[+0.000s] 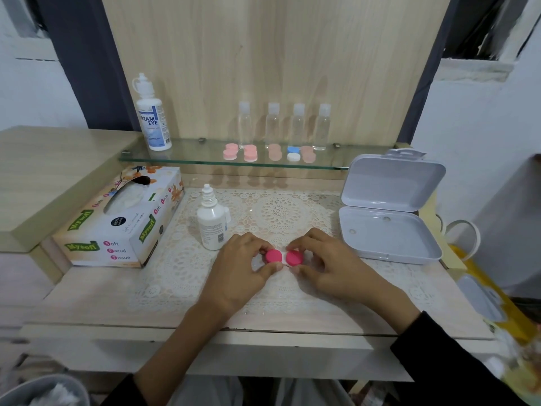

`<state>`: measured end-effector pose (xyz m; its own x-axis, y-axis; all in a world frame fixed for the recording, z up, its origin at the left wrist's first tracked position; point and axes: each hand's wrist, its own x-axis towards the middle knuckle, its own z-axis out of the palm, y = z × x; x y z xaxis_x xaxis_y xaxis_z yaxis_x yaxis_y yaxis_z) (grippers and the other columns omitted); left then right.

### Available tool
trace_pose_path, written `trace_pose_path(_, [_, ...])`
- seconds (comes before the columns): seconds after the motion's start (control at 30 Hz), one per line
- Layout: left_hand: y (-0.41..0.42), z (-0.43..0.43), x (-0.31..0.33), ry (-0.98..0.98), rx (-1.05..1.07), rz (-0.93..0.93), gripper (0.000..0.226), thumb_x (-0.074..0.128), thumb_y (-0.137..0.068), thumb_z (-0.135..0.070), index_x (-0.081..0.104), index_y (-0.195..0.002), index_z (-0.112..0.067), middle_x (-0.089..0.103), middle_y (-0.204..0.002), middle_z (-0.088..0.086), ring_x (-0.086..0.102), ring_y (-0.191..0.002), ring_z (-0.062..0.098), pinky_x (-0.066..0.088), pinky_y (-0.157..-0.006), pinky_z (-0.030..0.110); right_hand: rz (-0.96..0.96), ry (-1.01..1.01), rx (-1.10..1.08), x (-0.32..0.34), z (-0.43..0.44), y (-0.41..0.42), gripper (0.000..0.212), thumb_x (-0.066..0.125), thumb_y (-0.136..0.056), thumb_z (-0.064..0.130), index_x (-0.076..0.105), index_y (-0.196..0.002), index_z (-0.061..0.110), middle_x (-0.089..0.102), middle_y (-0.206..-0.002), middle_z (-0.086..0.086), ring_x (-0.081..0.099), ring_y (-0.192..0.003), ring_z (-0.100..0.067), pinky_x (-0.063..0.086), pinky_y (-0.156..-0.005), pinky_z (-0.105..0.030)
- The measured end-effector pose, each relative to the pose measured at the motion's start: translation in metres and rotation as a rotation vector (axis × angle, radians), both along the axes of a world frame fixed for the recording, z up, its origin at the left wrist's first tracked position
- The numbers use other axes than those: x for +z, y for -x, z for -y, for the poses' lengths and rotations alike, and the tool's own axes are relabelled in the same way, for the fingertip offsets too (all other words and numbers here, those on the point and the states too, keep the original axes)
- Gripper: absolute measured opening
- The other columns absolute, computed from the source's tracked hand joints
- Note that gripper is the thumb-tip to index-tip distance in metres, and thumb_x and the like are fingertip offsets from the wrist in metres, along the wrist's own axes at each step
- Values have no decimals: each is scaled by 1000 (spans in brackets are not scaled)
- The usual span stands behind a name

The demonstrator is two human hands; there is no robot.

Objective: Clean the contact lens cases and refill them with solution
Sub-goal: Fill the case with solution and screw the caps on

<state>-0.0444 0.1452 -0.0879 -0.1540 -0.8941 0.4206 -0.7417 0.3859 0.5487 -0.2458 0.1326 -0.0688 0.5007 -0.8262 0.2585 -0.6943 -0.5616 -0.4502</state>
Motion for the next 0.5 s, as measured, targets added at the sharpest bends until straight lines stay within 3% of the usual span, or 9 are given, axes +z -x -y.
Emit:
trace_pose_path(0.1, [0,0,0,-2,2,-1,29,71,-76,-46,68,-97,-26,57,-91,-16,47,-88,4,36,-79,18,32,-2,-19,-3,1,1,25,68,-87,38,64,-107,24,54,-100,11,48,-82,6,32,-68,-9])
trace_pose_path(0.23, [0,-1,0,3,-2,2,30,70,-77,-47,67,-98,-26,57,-91,-15,47,-88,4,36,-78,16,6,46,-94,-5,2,-3,40,69,-80,54,60,-95,18,52,-94,8,47,-78,-1,32,-64,-13])
trace_pose_path(0.4, [0,-2,0,13,-1,0,28,72,-77,-43,68,-97,-24,57,-90,-15,47,-88,6,38,-79,20,42,35,-76,-2,-2,-3,53,65,-81,55,55,-124,26,52,-107,12,51,-91,-3,38,-71,-17])
trace_pose_path(0.5, [0,-2,0,9,-2,-8,28,73,-77,-43,68,-96,-24,56,-90,-15,48,-88,6,38,-80,21,69,43,-25,-3,-3,-1,34,61,-83,42,64,-114,28,54,-103,11,52,-87,0,41,-72,-16])
